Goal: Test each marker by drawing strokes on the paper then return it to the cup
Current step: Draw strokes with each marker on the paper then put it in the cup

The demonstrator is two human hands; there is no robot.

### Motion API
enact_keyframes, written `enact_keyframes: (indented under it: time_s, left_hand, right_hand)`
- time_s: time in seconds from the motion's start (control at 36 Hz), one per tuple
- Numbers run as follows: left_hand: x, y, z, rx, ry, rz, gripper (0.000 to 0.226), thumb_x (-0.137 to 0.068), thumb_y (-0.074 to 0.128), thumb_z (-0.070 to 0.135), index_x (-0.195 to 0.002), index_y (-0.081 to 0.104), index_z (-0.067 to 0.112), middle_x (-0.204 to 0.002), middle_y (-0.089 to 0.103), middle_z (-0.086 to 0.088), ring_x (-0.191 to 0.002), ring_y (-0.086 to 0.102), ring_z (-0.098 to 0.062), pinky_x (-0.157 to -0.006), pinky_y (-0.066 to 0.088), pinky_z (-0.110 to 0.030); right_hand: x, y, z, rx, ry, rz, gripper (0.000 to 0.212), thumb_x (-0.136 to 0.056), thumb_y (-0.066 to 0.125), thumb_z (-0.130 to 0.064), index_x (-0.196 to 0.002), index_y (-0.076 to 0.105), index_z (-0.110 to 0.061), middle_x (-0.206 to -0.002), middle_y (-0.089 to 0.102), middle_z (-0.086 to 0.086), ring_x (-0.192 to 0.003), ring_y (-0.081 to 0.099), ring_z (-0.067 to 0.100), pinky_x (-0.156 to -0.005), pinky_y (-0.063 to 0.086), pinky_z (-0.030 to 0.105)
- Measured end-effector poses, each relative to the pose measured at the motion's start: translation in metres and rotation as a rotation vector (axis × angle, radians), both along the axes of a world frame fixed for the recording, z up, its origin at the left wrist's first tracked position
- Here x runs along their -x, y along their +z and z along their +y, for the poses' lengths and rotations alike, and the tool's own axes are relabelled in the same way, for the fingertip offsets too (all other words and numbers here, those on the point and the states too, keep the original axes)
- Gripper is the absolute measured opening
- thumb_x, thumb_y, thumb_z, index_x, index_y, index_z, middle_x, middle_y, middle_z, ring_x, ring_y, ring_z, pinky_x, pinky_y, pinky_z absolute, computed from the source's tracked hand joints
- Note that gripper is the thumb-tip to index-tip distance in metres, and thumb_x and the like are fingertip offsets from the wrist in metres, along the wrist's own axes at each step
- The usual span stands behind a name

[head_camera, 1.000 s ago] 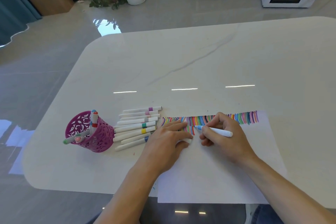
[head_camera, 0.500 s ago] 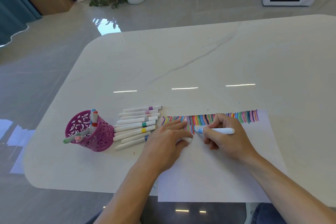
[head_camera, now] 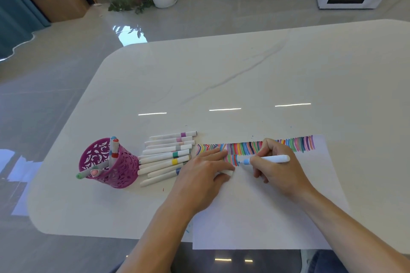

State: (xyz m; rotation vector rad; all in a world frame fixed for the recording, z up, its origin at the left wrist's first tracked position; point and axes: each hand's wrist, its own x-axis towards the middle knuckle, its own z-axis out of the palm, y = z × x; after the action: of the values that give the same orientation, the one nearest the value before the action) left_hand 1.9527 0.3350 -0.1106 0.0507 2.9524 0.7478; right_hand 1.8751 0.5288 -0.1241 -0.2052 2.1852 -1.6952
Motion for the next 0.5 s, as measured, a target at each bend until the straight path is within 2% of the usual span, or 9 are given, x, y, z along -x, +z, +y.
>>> enact_keyframes:
  time_s: [0.08,0.19,0.28,0.36,0.5]
  left_hand:
    - [0.0,0.001,-0.001,-0.018,0.021,-0.01,0.026,-0.096,0.062,0.032,-0.118,0.07,0.042,-0.148,0.047,0.024,-0.14,0.035,0.003,-0.109,0.03,-0.018]
    - [0.0,0.004,-0.001,-0.045,0.053,0.007,0.027,-0.096,0.062,0.03,-0.12,0.07,0.037,-0.141,0.053,0.025,-0.133,0.042,0.005,-0.1,0.027,-0.007]
    - [0.0,0.006,-0.001,-0.057,0.07,0.046,0.025,-0.097,0.061,0.03,-0.12,0.07,0.034,-0.136,0.058,0.025,-0.128,0.049,0.002,-0.105,0.036,-0.016]
    - [0.002,0.007,-0.001,-0.071,0.084,0.08,0.025,-0.098,0.06,0.027,-0.121,0.071,0.032,-0.133,0.062,0.021,-0.127,0.052,-0.002,-0.11,0.039,-0.027]
    - [0.004,0.01,0.001,-0.099,0.164,0.13,0.026,-0.098,0.059,0.03,-0.122,0.069,0.033,-0.133,0.062,0.019,-0.12,0.057,-0.003,-0.101,0.046,-0.027]
  right_hand:
    - [0.004,0.001,0.001,0.073,-0.041,-0.053,0.028,-0.067,0.066,-0.027,-0.075,0.049,-0.006,-0.058,0.068,0.013,-0.049,0.051,0.02,-0.046,0.042,0.03]
    - [0.007,0.006,0.0,0.144,-0.071,-0.096,0.016,-0.072,0.064,-0.021,-0.078,0.053,-0.011,-0.059,0.066,0.011,-0.047,0.05,0.018,-0.043,0.04,0.023]
    - [0.007,0.01,0.001,0.198,-0.068,-0.098,0.016,-0.076,0.068,-0.02,-0.083,0.057,-0.013,-0.061,0.065,0.009,-0.049,0.05,0.018,-0.045,0.041,0.023]
    - [0.008,0.012,0.003,0.226,-0.042,-0.071,0.015,-0.085,0.076,-0.01,-0.084,0.06,-0.013,-0.062,0.064,0.006,-0.05,0.051,0.016,-0.046,0.043,0.022]
    - [0.006,0.014,0.002,0.241,-0.04,-0.01,0.014,-0.086,0.078,-0.004,-0.087,0.066,-0.01,-0.062,0.06,0.004,-0.052,0.051,0.018,-0.049,0.044,0.023]
